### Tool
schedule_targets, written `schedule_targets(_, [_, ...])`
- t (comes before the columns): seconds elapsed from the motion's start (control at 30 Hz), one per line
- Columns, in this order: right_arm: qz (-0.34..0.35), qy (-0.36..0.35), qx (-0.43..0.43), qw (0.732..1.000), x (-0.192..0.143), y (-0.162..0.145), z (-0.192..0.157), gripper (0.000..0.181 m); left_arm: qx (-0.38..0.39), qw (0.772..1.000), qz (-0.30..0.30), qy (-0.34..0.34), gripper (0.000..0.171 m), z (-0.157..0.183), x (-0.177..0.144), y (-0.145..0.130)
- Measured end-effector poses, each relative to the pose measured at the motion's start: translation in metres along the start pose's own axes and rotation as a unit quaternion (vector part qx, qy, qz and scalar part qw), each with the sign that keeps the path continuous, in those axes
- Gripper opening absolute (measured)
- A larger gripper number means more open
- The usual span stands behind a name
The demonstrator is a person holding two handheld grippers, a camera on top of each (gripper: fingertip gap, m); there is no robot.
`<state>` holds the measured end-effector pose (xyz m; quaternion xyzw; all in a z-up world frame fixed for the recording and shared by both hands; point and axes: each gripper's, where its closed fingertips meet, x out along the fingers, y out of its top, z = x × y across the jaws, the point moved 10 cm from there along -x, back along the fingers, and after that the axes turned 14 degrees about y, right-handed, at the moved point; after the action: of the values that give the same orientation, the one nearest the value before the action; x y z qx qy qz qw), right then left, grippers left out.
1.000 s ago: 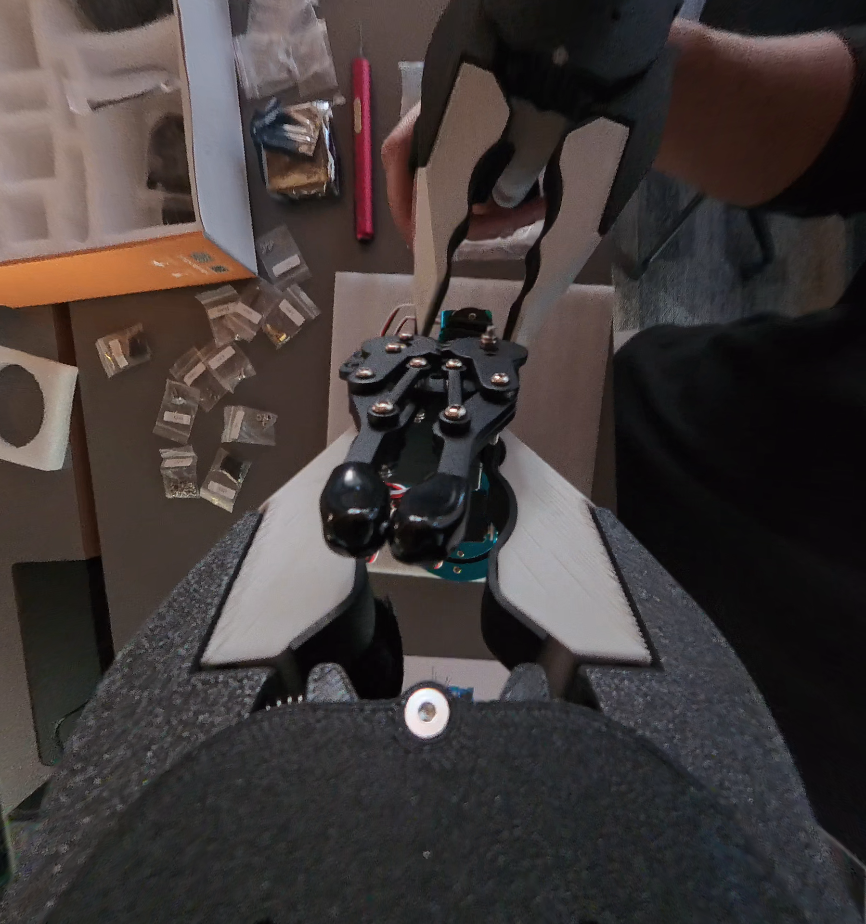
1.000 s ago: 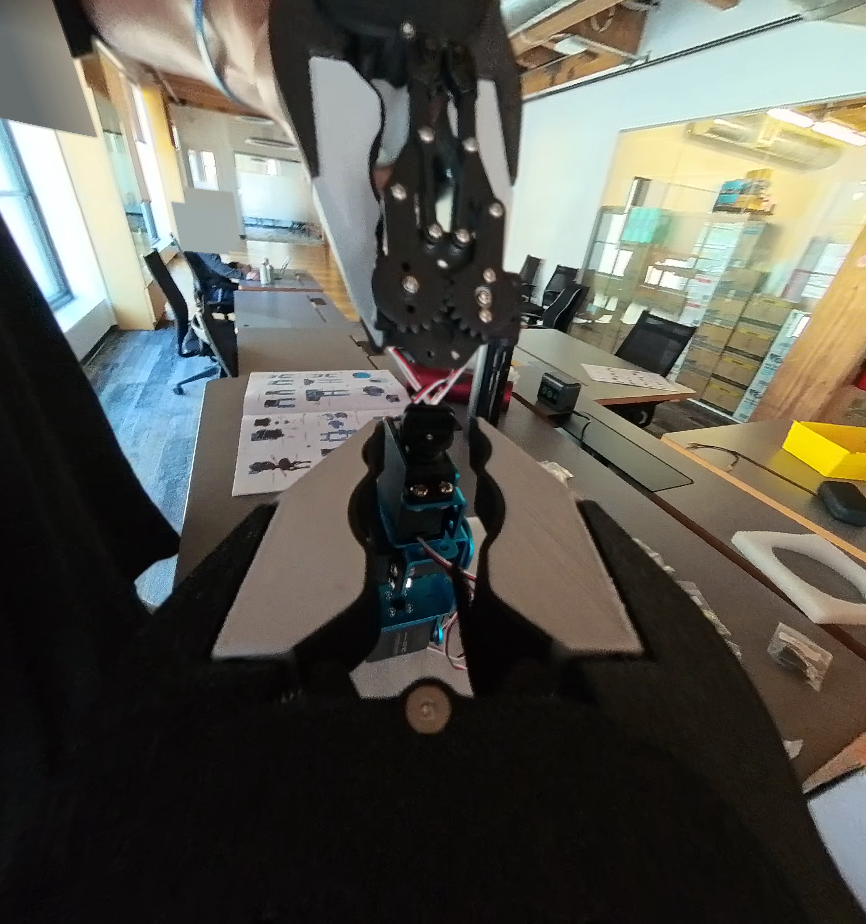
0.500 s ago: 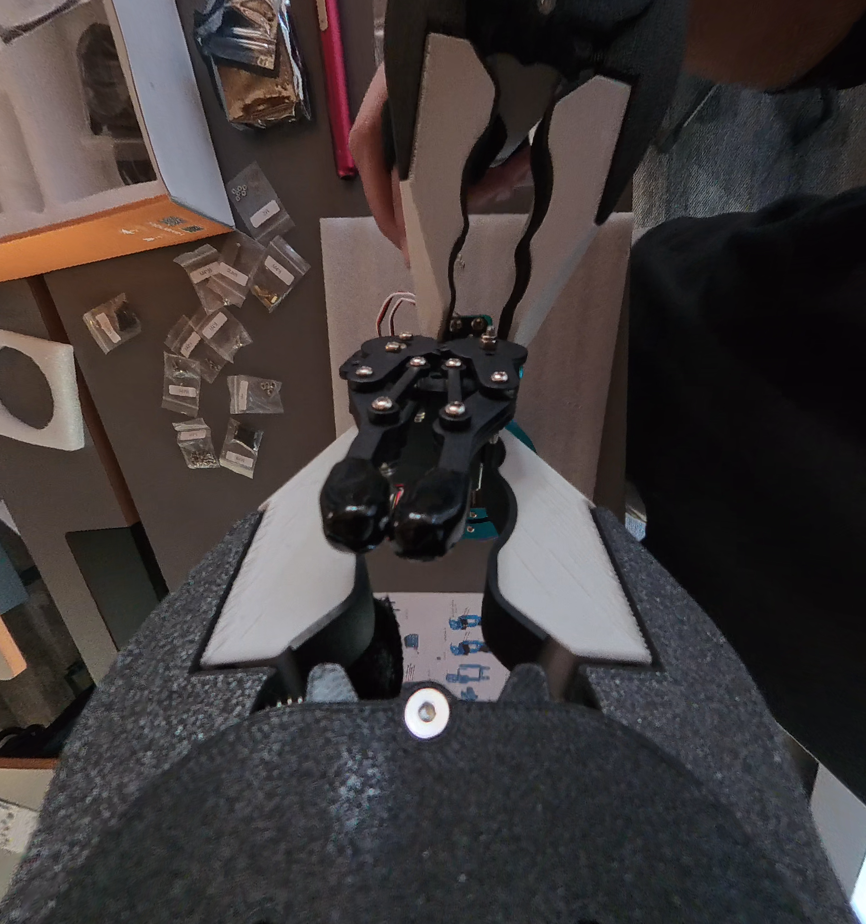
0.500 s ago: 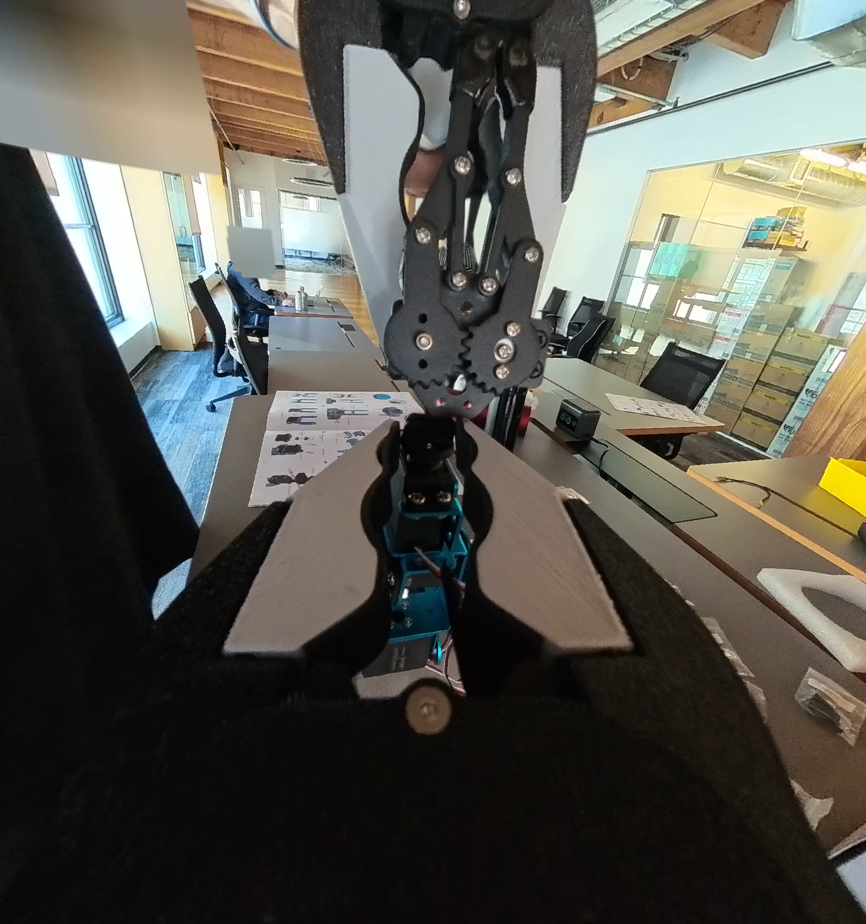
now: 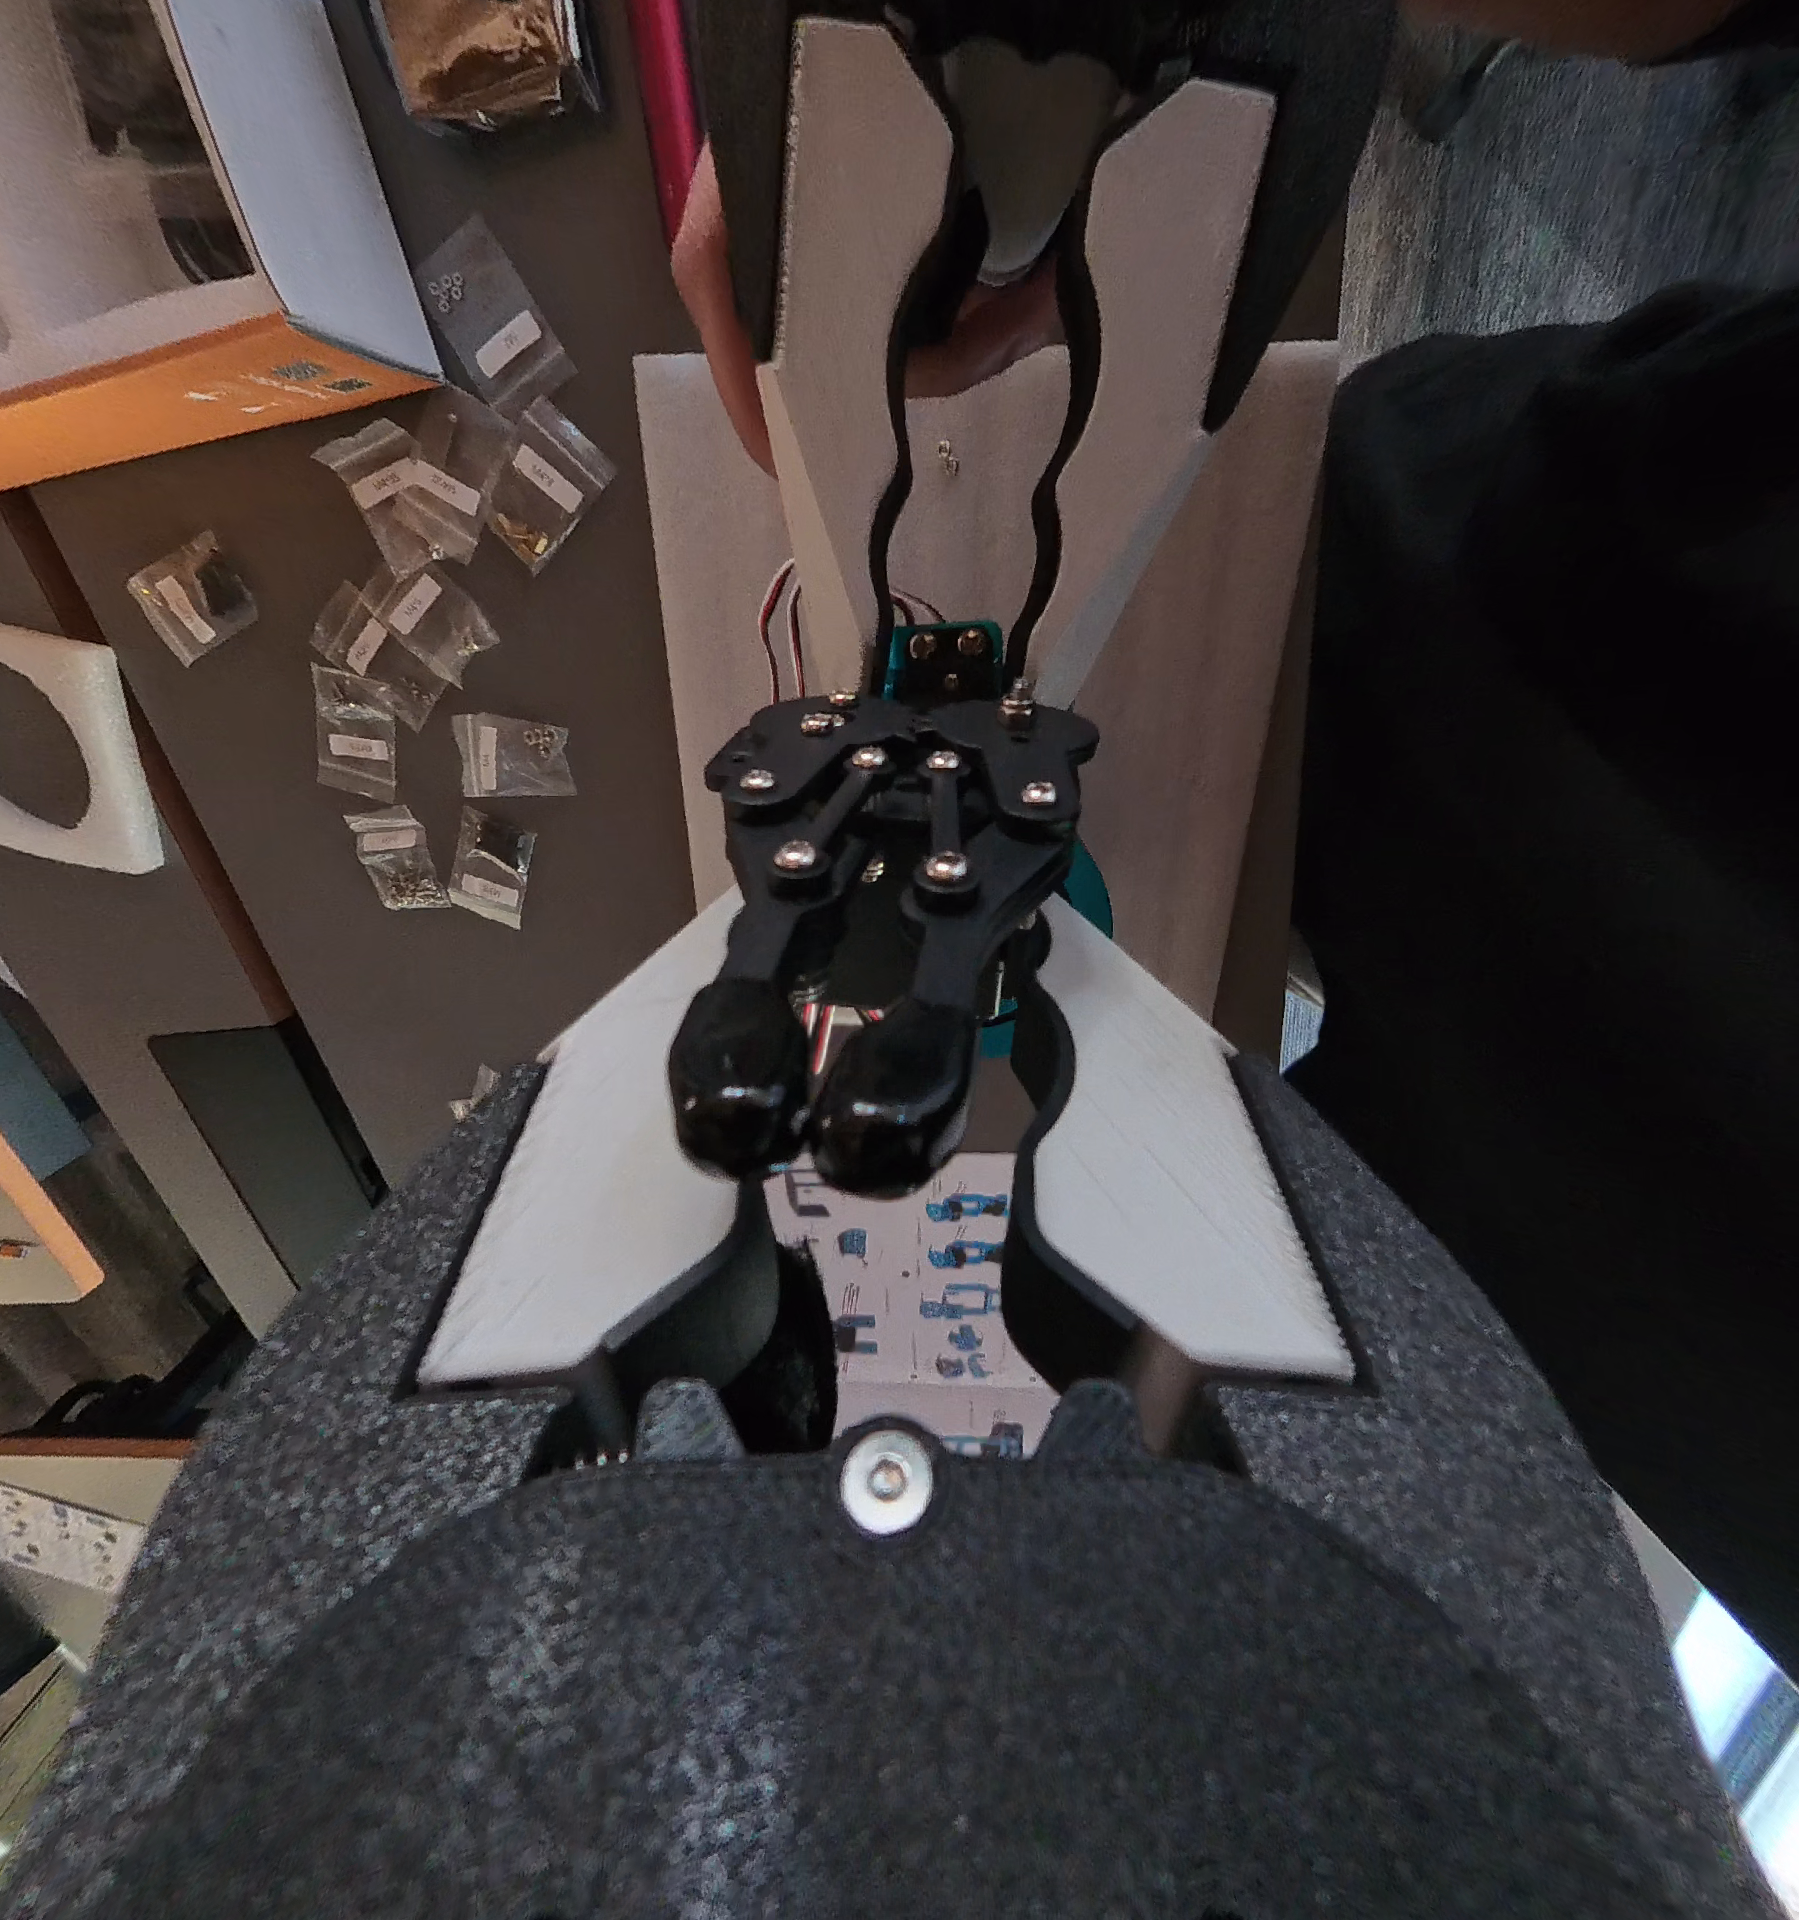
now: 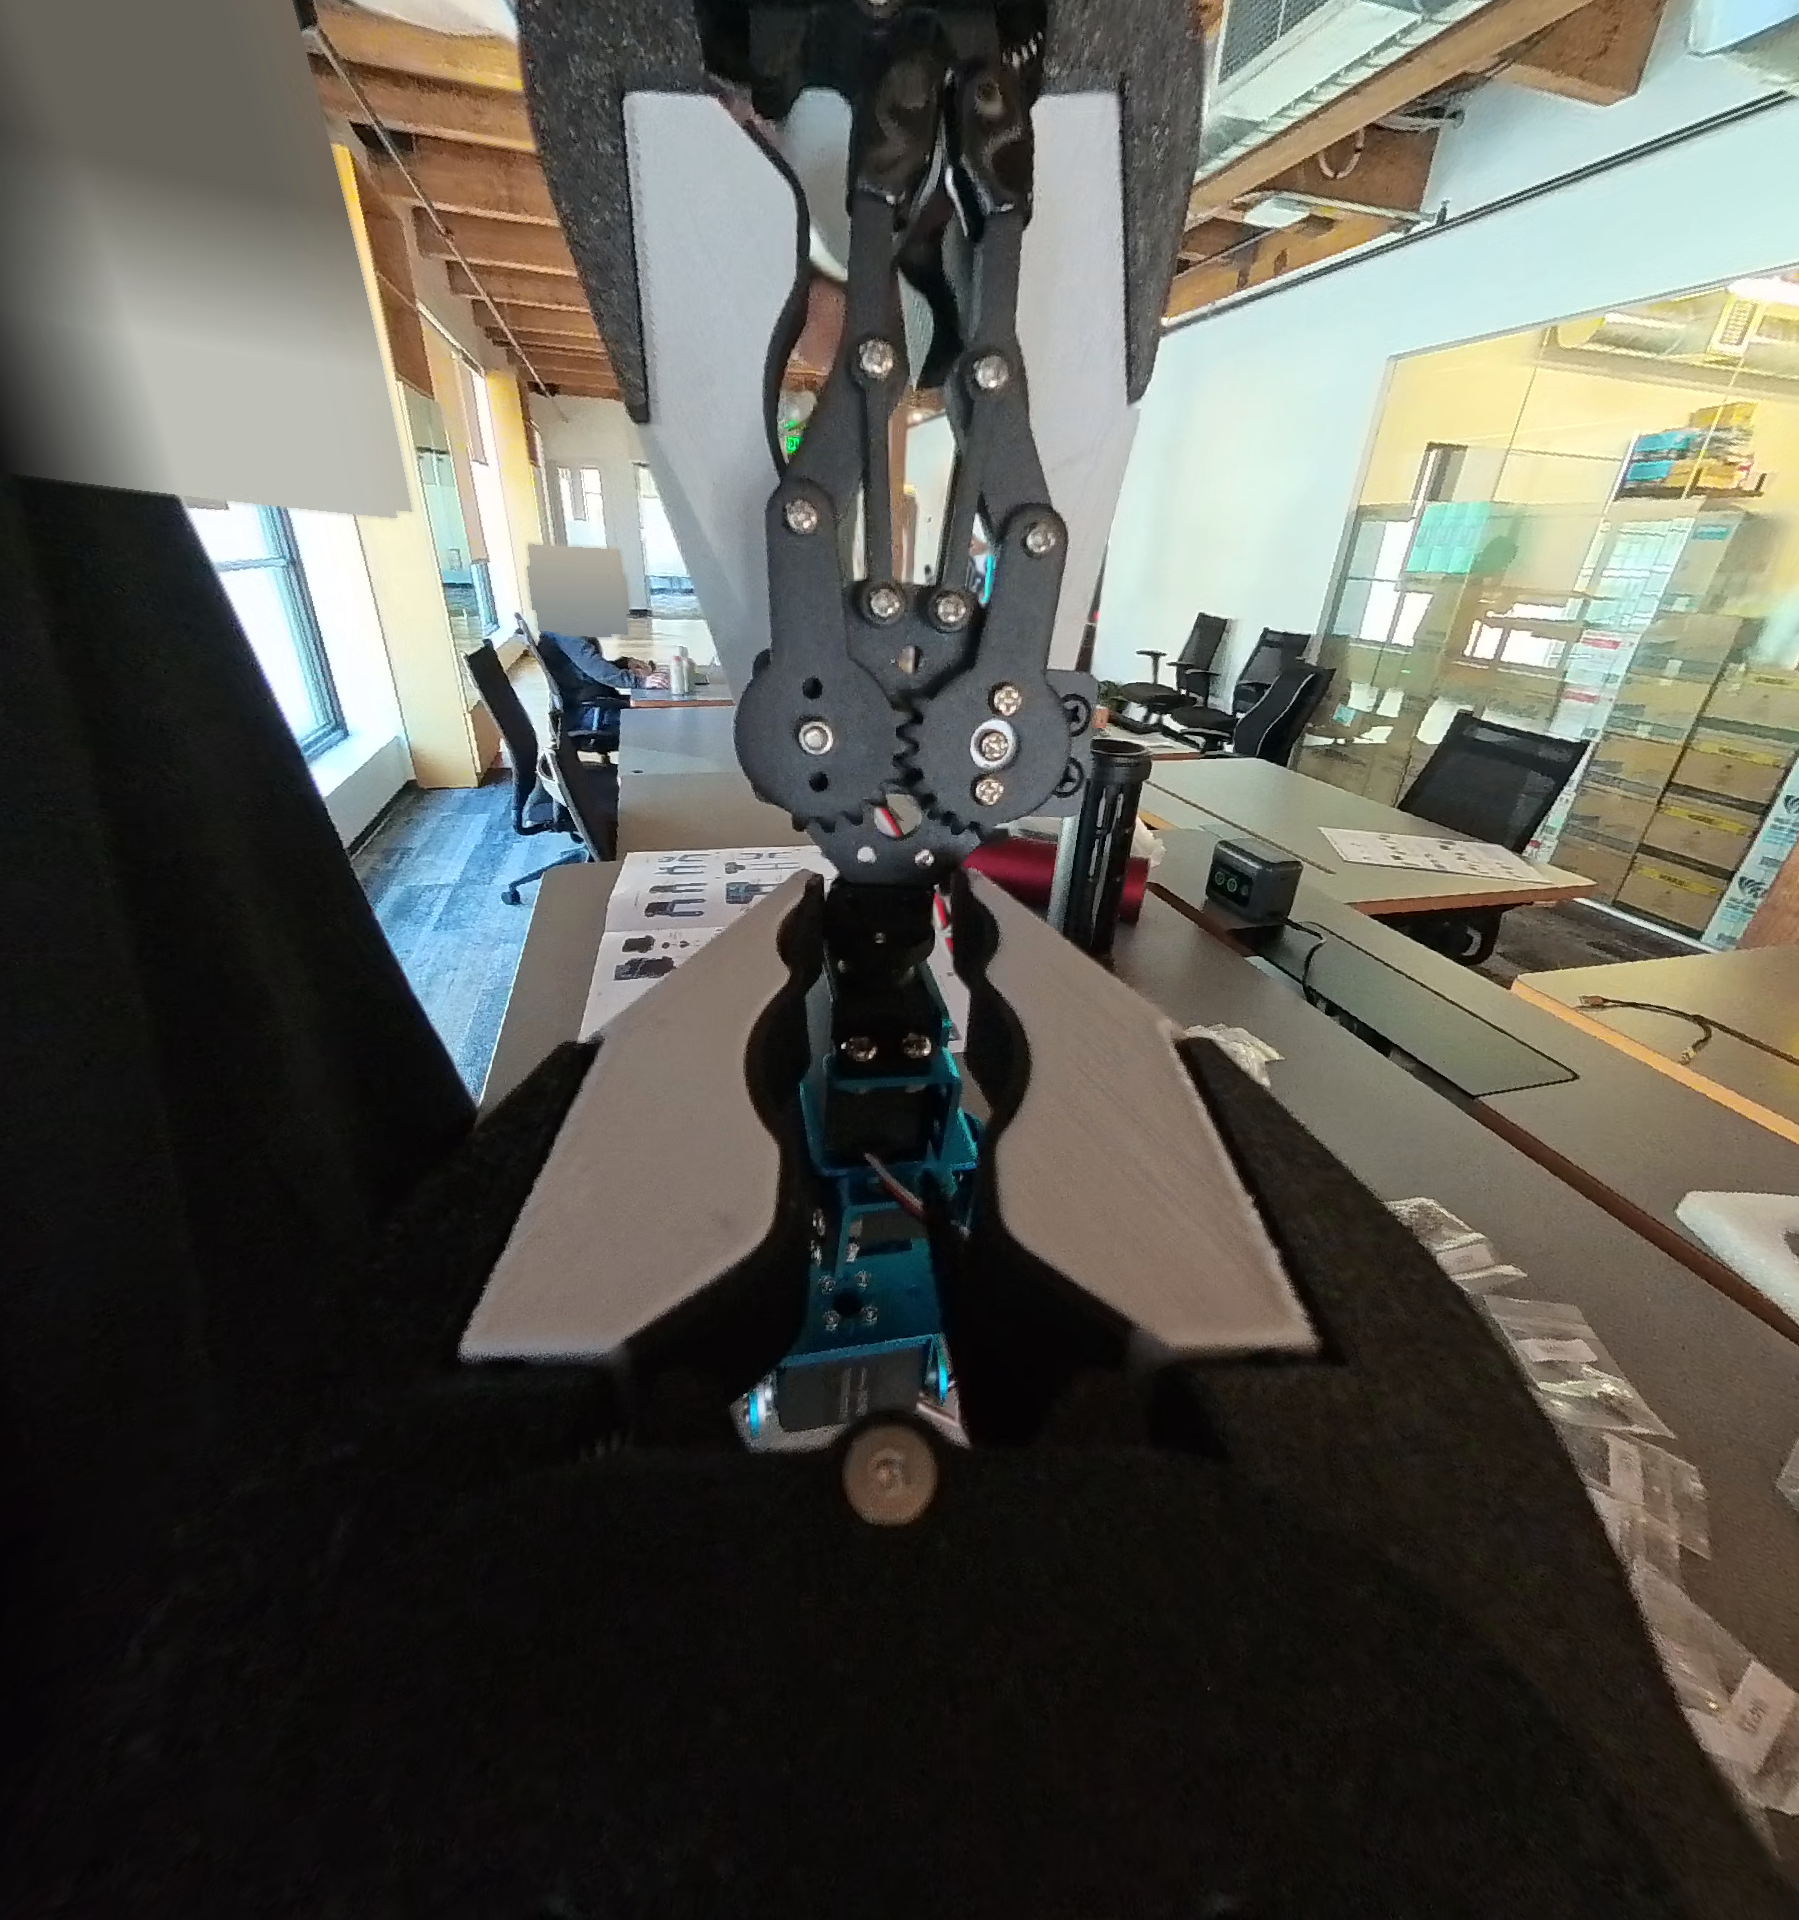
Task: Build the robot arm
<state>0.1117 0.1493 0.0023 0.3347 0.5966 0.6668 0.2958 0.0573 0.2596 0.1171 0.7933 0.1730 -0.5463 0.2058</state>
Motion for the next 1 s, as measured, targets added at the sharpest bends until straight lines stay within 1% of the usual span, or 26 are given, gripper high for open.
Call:
schedule_targets(0.17, [0.005,-0.014,-0.004,1.0,-0.002,-0.002,-0.004,0.023,0.013,0.999,-0.033,-0.008,0.045,-0.002,0.0,0.01])
schedule_targets(0.2, [-0.003,-0.005,-0.013,1.0,-0.003,-0.004,-0.006,0.025,0.014,0.999,-0.04,-0.011,0.045,-0.003,0.0,0.011])
schedule_targets(0.27, [-0.001,-0.002,-0.032,0.999,-0.002,-0.006,-0.009,0.02,0.012,0.998,-0.057,-0.012,0.045,-0.005,0.0,0.014])
schedule_targets(0.4, [0.007,0.0,-0.037,0.999,0.002,-0.007,-0.01,0.02,0.017,0.996,-0.087,-0.015,0.044,-0.01,0.002,0.017])
schedule_targets(0.5, [0.017,0.0,-0.034,0.999,0.0,-0.009,-0.011,0.02,0.007,0.996,-0.089,-0.031,0.044,-0.01,0.002,0.019])
schedule_targets(0.63, [0.025,0.016,-0.018,0.999,0.001,-0.01,-0.01,0.02,0.028,0.995,-0.094,-0.016,0.044,-0.008,0.003,0.02])
schedule_targets(0.77, [0.027,-0.002,-0.017,0.999,0.002,-0.01,-0.009,0.02,0.032,0.994,-0.102,-0.004,0.044,-0.009,0.002,0.021])
schedule_targets(0.83, [0.025,-0.011,-0.014,1.0,0.002,-0.01,-0.009,0.024,0.028,0.994,-0.105,-0.007,0.044,-0.009,0.001,0.021])
schedule_targets(0.9, [0.021,-0.024,-0.014,0.999,0.001,-0.009,-0.009,0.033,0.027,0.994,-0.107,-0.008,0.044,-0.008,0.001,0.021])
schedule_targets(1.0, [0.014,-0.031,-0.02,0.999,0.001,-0.008,-0.01,0.036,0.028,0.993,-0.114,0.0,0.044,-0.006,0.003,0.022])
